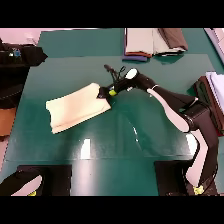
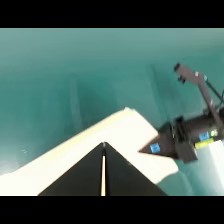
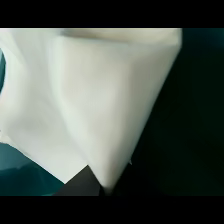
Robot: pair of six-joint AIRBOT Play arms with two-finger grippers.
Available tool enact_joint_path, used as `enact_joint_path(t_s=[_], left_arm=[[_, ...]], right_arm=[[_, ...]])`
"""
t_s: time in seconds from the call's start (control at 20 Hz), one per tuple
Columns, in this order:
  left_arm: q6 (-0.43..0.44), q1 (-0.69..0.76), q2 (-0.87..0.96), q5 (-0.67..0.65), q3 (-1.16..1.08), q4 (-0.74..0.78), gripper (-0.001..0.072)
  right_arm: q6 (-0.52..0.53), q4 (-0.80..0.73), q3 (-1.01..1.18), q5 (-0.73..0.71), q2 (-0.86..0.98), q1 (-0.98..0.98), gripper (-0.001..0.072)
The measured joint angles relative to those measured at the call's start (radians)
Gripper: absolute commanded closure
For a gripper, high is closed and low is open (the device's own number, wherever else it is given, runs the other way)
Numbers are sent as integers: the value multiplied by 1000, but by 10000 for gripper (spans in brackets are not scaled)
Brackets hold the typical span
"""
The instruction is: Fold the shirts.
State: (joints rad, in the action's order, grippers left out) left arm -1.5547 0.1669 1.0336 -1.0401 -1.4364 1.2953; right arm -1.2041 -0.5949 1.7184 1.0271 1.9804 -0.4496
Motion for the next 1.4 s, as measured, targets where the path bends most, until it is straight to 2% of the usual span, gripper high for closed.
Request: enact_joint_path(t_s=[0.3, 0.45, 0.65, 1.0, 1.2, 1.4], left_arm=[[0, 148, 1, 18, 0, -11, 681], [-1, 204, 1, 32, 0, -12, 681], [-12, 237, 1, 47, 0, -17, 681], [-60, 249, 1, 74, 0, -24, 681], [-68, 249, 1, 79, 0, -33, 681], [-71, 250, 1, 81, 0, -43, 681]], right_arm=[[-77, -234, 41, 87, -186, 223, 697], [-99, -366, 45, 166, -303, 401, 698], [-111, -470, 47, 223, -435, 679, 697], [-115, -490, 47, 171, -496, 1086, 698], [-114, -448, 59, 148, -487, 1170, 698], [-113, -428, 166, 134, -484, 1196, 698]])
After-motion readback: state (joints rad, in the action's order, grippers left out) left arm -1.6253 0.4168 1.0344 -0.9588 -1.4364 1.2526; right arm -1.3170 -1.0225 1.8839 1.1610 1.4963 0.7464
